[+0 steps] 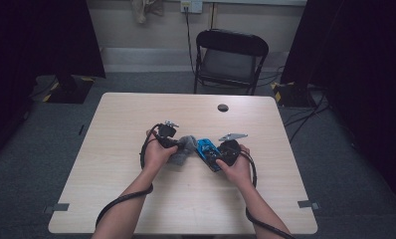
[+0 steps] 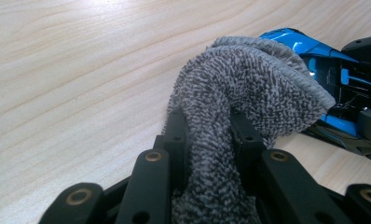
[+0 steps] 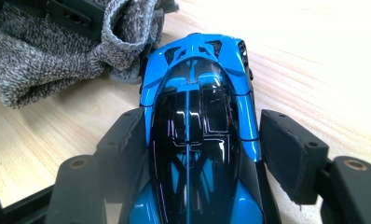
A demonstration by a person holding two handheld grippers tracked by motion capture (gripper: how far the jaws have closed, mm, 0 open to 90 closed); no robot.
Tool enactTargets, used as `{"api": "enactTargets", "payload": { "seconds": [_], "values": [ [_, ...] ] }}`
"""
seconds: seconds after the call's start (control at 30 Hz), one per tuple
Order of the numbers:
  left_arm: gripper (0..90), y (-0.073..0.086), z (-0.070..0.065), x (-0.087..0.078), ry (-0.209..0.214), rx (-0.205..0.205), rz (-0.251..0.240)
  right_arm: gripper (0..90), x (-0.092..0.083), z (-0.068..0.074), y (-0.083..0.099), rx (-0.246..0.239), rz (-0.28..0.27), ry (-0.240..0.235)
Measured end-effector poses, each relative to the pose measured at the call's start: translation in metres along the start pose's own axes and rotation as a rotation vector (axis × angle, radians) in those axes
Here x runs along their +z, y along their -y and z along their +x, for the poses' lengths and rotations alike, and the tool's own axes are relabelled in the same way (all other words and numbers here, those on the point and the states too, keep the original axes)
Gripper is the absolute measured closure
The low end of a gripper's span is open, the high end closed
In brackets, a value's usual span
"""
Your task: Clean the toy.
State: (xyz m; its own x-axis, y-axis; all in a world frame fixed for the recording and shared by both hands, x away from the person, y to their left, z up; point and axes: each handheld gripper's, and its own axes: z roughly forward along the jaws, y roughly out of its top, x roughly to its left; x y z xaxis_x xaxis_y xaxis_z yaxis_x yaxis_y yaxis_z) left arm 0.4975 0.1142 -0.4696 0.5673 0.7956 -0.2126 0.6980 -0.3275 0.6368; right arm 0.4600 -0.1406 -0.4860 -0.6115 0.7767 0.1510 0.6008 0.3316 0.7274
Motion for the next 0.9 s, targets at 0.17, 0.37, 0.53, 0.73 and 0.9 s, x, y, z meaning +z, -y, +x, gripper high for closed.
{"api": "enactTargets", "payload": {
  "seconds": [0.17, 0.37, 0.53, 0.73, 0.9],
  "values": [
    [72.8, 0.003, -0.002, -0.007, 0.028, 0.01, 0.006, 33.1, 0.0, 0.0, 0.0, -0.001, -0.001, -0.002],
    [72.8, 0.014, -0.011, -0.019, 0.08, 0.037, 0.004, 32.9, 0.0, 0.0, 0.001, -0.001, -0.008, -0.002],
    [72.2, 0.025, -0.019, -0.026, 0.125, 0.059, 0.014, 33.6, -0.001, 0.002, 0.0, -0.036, -0.013, 0.016],
    [71.7, 0.036, -0.033, -0.032, 0.149, 0.109, 0.024, 33.3, -0.001, 0.002, 0.0, -0.031, -0.016, 0.02],
    [71.1, 0.043, -0.041, -0.029, 0.179, 0.121, 0.024, 29.8, -0.002, 0.002, -0.002, -0.033, 0.001, 0.029]
  ]
}}
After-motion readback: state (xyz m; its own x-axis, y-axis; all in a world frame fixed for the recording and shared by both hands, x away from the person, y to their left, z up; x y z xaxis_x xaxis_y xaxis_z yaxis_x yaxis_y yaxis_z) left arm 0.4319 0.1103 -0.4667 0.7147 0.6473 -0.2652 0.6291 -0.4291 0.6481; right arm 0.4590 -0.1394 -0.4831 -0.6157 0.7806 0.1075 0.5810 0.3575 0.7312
